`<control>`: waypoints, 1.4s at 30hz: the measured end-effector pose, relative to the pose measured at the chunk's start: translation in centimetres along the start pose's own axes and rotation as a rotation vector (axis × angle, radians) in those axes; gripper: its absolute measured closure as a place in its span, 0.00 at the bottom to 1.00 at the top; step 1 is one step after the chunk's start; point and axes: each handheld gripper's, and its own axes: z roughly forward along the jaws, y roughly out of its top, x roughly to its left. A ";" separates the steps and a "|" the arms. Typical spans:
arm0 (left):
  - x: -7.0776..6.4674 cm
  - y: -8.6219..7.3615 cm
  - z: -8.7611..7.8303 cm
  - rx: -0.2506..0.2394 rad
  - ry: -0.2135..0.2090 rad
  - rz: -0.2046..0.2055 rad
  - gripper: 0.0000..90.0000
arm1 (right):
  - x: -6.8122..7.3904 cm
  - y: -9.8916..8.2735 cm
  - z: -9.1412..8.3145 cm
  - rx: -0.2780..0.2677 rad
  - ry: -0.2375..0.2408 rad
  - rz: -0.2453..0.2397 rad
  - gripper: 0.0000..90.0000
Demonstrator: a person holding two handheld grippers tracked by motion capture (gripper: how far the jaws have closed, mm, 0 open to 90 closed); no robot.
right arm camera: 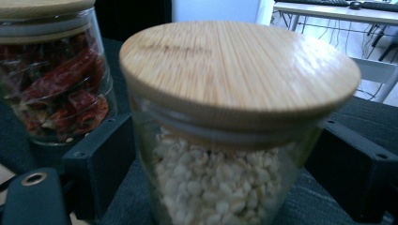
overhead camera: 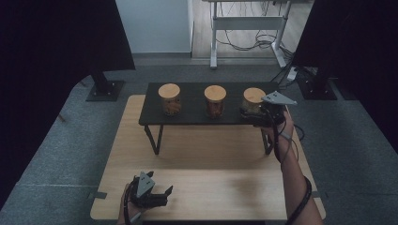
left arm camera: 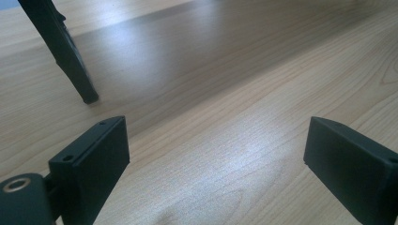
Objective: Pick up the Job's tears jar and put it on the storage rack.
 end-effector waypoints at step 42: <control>-0.4 -0.2 0.3 0.013 -0.004 0.012 0.07 | 2.5 -6.6 -7.0 -0.097 0.047 -0.080 0.12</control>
